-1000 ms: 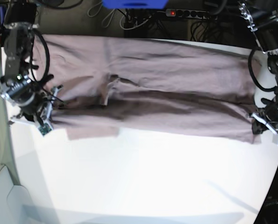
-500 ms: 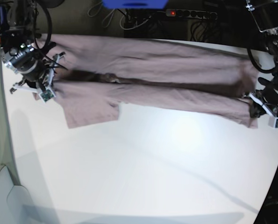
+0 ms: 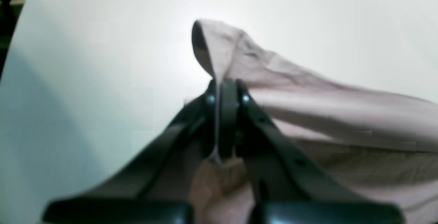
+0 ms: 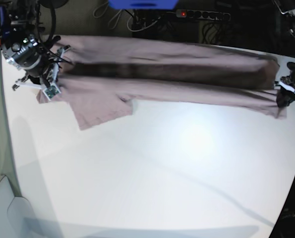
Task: Layout the t-shirt on the table in an organized manner, then fold the t-shirt properly
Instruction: 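Lift the grasped edge with both grippers and fold it over toward the collar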
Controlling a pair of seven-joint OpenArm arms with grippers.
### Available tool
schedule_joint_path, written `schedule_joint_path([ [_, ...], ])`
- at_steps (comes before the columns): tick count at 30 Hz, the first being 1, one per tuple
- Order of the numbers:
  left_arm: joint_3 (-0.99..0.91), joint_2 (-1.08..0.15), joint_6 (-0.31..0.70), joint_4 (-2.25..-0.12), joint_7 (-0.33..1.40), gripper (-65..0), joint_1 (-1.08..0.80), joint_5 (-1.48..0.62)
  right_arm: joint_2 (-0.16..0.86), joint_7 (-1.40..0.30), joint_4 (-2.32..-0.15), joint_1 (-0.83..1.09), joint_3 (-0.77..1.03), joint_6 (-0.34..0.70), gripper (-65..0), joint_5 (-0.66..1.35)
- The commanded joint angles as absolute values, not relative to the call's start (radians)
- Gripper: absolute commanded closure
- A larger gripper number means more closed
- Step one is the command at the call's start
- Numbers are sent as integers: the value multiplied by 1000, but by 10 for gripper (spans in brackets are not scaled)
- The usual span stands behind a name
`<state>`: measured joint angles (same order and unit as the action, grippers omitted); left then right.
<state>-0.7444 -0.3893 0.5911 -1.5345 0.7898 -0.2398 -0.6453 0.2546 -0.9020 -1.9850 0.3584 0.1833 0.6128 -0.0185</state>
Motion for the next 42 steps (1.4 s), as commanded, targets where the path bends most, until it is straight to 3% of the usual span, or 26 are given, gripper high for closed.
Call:
schedule_joint_path([
  [1, -751, -412, 590, -1552, 769, -4, -245, -667, 266, -892, -2002, 366, 189, 613, 0, -16],
  [13, -751, -409, 590, -1538, 768, -4, -344, -657, 236, -891, -1997, 389, 188, 613, 0, -16],
  [23, -745, -410, 590, -1371, 759, -9, -303, -648, 217, -892, -2005, 404, 186, 613, 0, -16],
  [26, -745, -407, 593, -1336, 760, -9, -259, -576, 220, -892, -2005, 420, 183, 613, 0, -16],
  [30, -737, -390, 698, -1300, 766, -9, -193, -456, 222, -895, -2005, 424, 183, 613, 0, -16],
  [39, -731, -329, 698, -1191, 756, -7, -77, -226, 228, -894, -2011, 455, 186, 619, 0, -16],
  [42, -731, -329, 698, -1179, 756, -7, -70, -220, 234, -894, -2002, 461, 185, 674, 0, -18],
])
